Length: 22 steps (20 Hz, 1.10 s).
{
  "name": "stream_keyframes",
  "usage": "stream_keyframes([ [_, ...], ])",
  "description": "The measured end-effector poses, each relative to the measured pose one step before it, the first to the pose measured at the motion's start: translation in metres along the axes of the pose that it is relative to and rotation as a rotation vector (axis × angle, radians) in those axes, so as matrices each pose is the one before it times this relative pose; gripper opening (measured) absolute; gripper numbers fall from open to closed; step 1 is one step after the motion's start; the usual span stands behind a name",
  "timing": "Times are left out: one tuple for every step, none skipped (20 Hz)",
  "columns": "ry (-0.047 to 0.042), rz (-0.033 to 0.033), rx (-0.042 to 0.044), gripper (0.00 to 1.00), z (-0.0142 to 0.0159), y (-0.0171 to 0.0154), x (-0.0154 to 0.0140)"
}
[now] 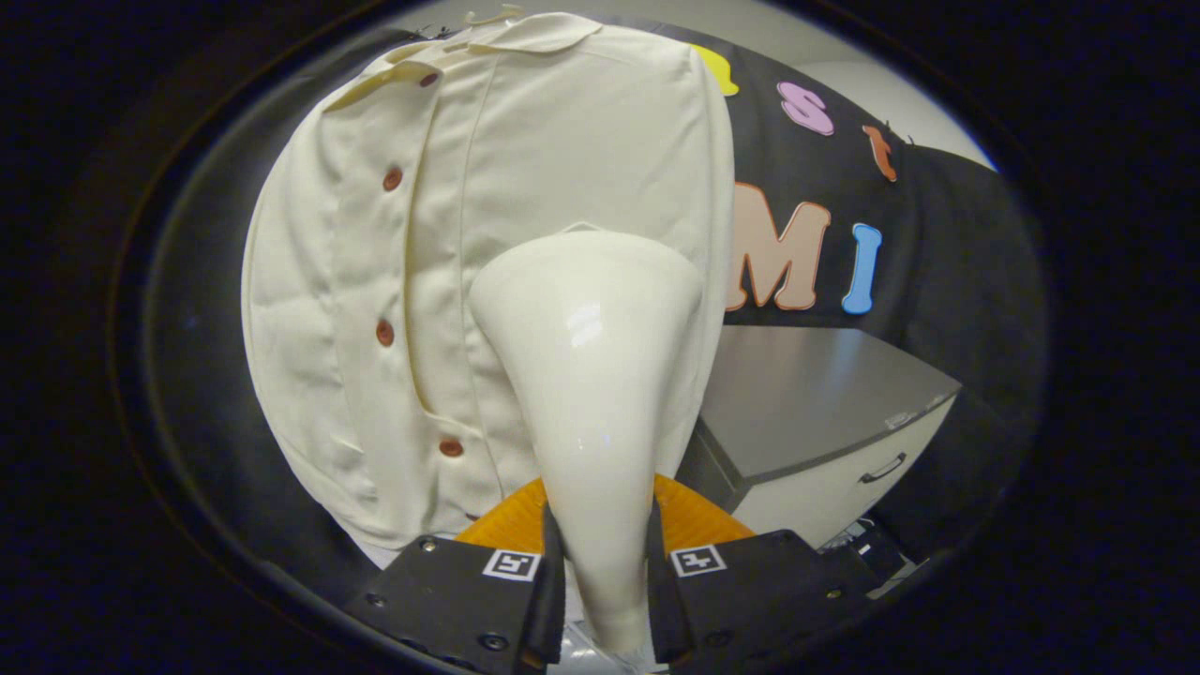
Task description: Iron the clothes twice with a garment steamer, once on the left side and once on the right side.
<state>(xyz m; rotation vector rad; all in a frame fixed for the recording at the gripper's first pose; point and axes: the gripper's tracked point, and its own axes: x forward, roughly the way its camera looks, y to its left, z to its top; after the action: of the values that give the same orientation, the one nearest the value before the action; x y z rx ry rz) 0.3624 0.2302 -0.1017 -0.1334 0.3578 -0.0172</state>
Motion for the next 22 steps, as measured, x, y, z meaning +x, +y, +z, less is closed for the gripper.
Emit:
stream_keyframes([
  [0.0181,-0.00113,-0.00002,0.36,-0.01289,0.00051,0.00105],
  [0.01497,-0.00106,0.00092,0.36,-0.01322,-0.00196,-0.00061],
  [0.02056,-0.00072,0.00265,0.36,-0.01289,0.00075,0.00122],
  [0.02027,0.00108,-0.00019,0.36,-0.01405,0.00074,0.00212],
  [0.0254,-0.00473,-0.00252,0.36,-0.01323,0.00014,0.00279],
  [0.0255,-0.0103,0.0013,0.36,-0.01392,-0.00126,0.00374],
  [0.01741,-0.00556,0.0063,0.36,-0.01033,-0.00044,0.00112],
  [0.01538,0.0006,0.00666,0.36,-0.01103,0.00094,0.00178],
  [0.01454,-0.00077,0.00637,0.36,-0.00875,0.00038,0.00258],
  [0.01249,-0.00092,0.00616,0.37,-0.00859,-0.00038,0.00225],
  [0.01642,-0.00224,0.00515,0.37,-0.00862,0.00067,0.00211],
  [0.01339,-0.00329,0.00335,0.37,-0.00722,-0.00015,0.00171],
  [0.01475,-0.00351,-0.00258,0.37,-0.00658,-0.00077,0.00164],
  [0.00922,-0.00363,-0.00128,0.37,-0.00578,-0.0003,0.00224],
  [0.00881,0.00001,0.0001,0.37,-0.0051,0.00014,0.00222],
  [0.00642,0.00138,0.00369,0.37,-0.00454,0.0006,0.00188],
  [0.00212,0.00307,0.01076,0.37,-0.00383,0.00057,0.00115],
  [0.00044,0.00507,0.01012,0.37,-0.00486,0.00101,0.00175],
  [0.00399,0.00015,0.00358,0.37,-0.00438,-0.00016,0.00088],
  [0.00967,-0.0048,-0.00337,0.37,-0.00527,-0.00139,0.0005],
  [0.00993,-0.00317,-0.00324,0.37,-0.00431,-0.00097,-0.00027],
  [0.00805,-0.00677,-0.00196,0.37,-0.00478,-0.00205,-0.00033],
])
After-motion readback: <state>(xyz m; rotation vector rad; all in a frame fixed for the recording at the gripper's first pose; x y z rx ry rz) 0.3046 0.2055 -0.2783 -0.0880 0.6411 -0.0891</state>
